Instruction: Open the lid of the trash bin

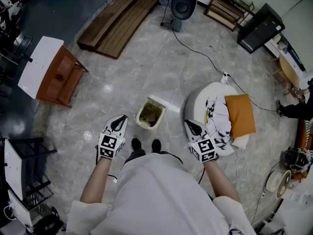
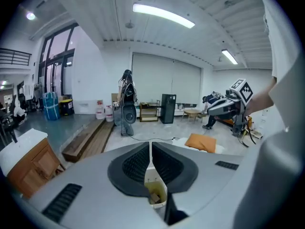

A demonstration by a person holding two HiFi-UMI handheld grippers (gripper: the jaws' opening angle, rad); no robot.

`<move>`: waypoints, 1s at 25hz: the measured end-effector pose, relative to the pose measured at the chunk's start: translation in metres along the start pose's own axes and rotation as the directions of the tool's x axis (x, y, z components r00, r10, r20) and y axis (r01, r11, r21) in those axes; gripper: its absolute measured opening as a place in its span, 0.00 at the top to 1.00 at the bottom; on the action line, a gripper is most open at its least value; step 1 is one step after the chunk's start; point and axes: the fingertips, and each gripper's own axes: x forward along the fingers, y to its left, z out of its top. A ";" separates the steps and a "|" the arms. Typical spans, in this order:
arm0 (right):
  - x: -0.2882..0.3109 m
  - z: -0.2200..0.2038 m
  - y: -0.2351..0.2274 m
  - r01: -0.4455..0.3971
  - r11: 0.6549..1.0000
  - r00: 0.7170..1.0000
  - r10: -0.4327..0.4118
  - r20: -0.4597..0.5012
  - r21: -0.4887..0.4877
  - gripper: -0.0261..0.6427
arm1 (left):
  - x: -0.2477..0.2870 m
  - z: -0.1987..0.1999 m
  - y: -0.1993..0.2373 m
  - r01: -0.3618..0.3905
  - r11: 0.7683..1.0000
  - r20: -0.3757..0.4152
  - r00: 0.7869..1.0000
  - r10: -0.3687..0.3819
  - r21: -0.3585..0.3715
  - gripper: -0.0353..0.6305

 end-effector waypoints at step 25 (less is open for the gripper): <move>-0.022 0.070 -0.019 0.072 0.997 0.980 -0.067 0.185 -0.021 0.92 | -0.054 0.078 0.029 -0.116 0.993 0.252 0.961 0.110 0.007 0.91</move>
